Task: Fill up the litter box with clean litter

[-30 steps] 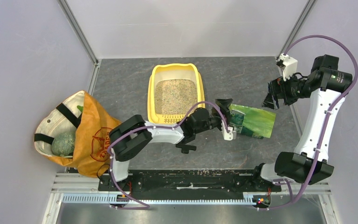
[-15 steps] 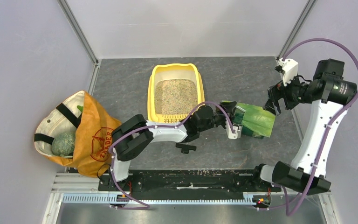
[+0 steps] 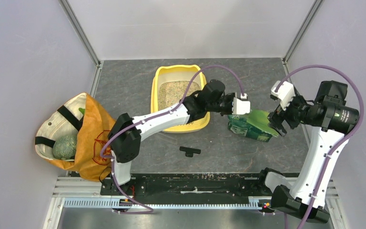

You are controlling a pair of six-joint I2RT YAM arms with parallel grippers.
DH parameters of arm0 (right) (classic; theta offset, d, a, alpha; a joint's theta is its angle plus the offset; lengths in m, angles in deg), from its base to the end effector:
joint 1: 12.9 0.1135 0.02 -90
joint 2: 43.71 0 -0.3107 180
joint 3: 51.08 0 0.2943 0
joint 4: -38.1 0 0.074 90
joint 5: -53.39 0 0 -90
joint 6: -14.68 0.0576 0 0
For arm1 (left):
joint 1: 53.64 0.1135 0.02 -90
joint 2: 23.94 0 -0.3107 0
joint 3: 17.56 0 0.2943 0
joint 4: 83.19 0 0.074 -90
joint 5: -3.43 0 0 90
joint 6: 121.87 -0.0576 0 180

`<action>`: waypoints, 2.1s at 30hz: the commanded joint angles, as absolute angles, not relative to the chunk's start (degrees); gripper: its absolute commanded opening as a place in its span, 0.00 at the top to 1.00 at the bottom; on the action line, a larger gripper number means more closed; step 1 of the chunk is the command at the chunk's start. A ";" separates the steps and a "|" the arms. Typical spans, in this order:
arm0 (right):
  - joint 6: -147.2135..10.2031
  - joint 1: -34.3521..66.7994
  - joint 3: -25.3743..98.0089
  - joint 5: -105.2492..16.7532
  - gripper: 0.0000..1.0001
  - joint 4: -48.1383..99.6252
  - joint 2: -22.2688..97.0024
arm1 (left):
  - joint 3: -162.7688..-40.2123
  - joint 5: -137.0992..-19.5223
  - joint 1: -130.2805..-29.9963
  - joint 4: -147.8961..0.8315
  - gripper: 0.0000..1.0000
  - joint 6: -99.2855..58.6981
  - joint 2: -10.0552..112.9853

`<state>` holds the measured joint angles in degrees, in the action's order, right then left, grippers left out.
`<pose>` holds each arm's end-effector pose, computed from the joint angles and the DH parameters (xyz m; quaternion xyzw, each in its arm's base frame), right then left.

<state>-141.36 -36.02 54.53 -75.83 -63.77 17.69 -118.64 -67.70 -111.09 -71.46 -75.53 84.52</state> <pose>0.1483 -0.0237 0.4913 -0.4180 0.8078 0.0455 0.4131 0.2704 -0.4582 0.3283 0.6810 0.4372 -0.2013 0.5519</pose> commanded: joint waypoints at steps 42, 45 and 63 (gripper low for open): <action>-135.56 -35.76 28.47 -76.70 0.70 -33.92 5.84 | -143.67 -45.42 -103.74 -46.69 0.98 -50.16 95.18; -135.87 -35.76 30.66 -79.08 0.96 -36.36 7.18 | -143.83 -45.43 -103.71 -46.24 0.93 -51.27 94.60; -139.55 -35.75 33.25 -81.54 1.00 -42.82 8.73 | -143.52 -48.86 -102.26 -50.03 0.34 -47.38 90.29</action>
